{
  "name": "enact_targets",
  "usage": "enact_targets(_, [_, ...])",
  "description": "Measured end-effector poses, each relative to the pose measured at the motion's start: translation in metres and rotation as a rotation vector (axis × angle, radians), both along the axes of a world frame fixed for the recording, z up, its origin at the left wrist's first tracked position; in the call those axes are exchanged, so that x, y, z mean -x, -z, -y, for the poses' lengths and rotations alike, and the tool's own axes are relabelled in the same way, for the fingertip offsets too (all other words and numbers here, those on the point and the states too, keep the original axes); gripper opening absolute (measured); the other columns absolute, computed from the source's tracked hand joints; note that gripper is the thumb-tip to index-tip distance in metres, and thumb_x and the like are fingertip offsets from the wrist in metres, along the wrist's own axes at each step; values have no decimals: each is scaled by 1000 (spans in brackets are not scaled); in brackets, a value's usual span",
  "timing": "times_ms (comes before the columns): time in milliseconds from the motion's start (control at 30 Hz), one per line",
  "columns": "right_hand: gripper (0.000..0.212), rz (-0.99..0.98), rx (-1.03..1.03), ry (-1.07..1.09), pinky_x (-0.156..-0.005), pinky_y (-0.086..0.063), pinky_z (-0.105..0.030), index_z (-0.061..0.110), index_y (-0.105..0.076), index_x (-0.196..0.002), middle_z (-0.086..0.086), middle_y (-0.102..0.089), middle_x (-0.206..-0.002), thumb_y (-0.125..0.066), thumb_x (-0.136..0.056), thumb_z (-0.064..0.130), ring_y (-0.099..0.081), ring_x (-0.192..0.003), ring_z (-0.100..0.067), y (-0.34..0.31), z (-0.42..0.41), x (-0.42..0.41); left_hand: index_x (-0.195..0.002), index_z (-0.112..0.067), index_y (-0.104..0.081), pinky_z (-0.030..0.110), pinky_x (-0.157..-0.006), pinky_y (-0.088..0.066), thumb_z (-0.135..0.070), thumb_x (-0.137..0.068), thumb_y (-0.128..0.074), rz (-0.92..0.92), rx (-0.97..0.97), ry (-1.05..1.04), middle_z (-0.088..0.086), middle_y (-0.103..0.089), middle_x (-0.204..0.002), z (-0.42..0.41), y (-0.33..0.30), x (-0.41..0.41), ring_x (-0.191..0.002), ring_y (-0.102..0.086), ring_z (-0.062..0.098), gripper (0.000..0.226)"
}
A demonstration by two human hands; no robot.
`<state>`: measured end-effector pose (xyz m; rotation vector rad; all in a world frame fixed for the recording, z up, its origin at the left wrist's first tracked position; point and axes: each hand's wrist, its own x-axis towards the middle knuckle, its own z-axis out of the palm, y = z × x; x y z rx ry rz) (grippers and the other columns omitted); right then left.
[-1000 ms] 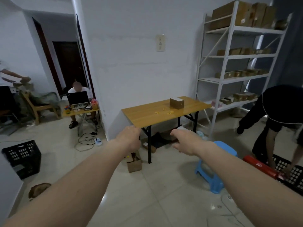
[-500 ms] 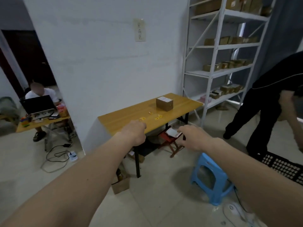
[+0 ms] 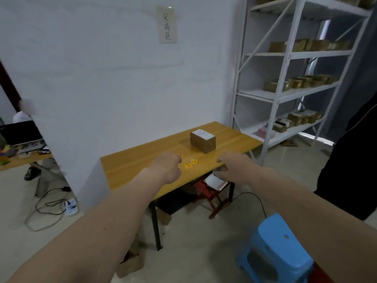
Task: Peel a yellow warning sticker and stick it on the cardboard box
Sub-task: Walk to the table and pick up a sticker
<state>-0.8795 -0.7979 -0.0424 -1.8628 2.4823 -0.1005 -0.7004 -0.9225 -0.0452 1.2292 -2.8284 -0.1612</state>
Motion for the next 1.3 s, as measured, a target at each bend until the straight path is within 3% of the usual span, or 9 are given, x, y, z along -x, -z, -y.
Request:
enact_targets(267, [52,28,-46,-99,-101,-42,-40,17,-37,-139,-6,-45,-141,-53,-91,32,-44,-126,-28,16,119,94,-132,-20,-48,36,-97,-39,-24,-92,-49,29,-54,-54,5,-46,-140,96,29,90,-129,-42,25,40])
enact_targets(467, [47,20,-13,-130,-98,-44,-43,18,-43,-135,-7,-51,-136,-53,-91,31,-47,-124,-27,31,216,167,-130,-24,-48,38,-93,-47,-28,-91,-48,-20,-43,-51,4,-55,-134,195,40,177,-119,-53,27,40])
enact_targets(633, [39,61,-8,-172,-94,-47,-42,21,-49,-127,-6,-54,-133,-53,-90,32,-51,-119,-25,36,298,219,-129,-30,-47,31,-80,-45,-28,-90,-49,-97,-55,-17,-3,-62,-124,262,43,234,-113,-56,22,39])
enact_targets(1000, [29,120,-52,-354,-91,-48,-37,19,-56,-118,0,-58,-123,-49,-93,31,-52,-115,-19,79,380,306,-132,-27,-47,35,-94,-46,-29,-90,-52,-146,-161,56,-3,-59,-127,346,90,304,-115,-55,19,42])
enact_targets(1133, [26,197,-89,-489,-89,-48,-34,18,-59,-117,0,-63,-119,-46,-96,26,-57,-110,-17,102,415,335,-128,-28,-52,34,-94,-47,-29,-89,-55,-166,-220,-55,-7,-62,-124,375,112,316,-115,-57,16,39])
enact_targets(1300, [17,146,-187,-677,-75,-42,-27,13,-60,-97,-1,-65,-105,-47,-95,23,-58,-98,-18,129,477,381,-125,-26,-55,34,-94,-48,-28,-88,-59,-173,-321,-329,-6,-62,-126,421,143,350,-109,-61,16,37])
